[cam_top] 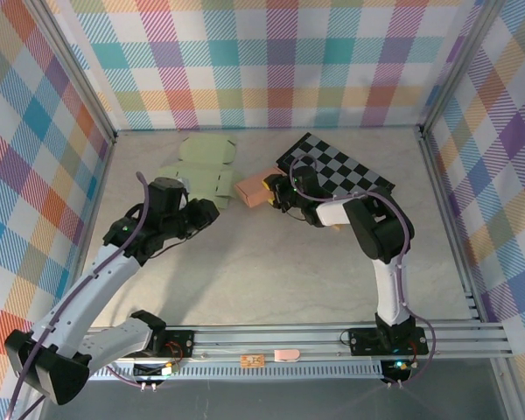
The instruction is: Fold the paper box
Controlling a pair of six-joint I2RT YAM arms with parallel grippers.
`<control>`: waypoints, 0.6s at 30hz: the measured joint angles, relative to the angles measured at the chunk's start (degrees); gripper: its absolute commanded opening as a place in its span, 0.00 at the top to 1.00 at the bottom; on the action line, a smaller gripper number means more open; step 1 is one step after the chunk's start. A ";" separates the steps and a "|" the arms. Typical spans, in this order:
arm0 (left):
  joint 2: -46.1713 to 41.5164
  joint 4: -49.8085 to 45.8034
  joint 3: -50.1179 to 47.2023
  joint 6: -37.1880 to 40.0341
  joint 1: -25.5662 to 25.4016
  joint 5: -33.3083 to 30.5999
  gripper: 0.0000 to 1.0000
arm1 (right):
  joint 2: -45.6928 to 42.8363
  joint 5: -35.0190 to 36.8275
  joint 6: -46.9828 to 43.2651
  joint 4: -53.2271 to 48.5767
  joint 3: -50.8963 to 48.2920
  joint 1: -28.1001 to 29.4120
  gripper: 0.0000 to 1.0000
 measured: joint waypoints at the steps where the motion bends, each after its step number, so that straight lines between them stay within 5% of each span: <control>1: -0.33 -0.13 -0.37 -0.13 0.22 0.02 0.71 | 0.00 0.00 -0.04 0.70 -0.20 0.00 0.53; 10: -0.72 -0.74 -1.70 -1.60 1.05 0.09 0.71 | -0.02 0.46 -0.24 0.37 -4.00 -0.09 0.40; 18: -0.61 -0.74 -1.70 -2.67 1.31 0.37 0.70 | -4.70 0.22 -0.07 -12.28 -3.21 -0.11 0.30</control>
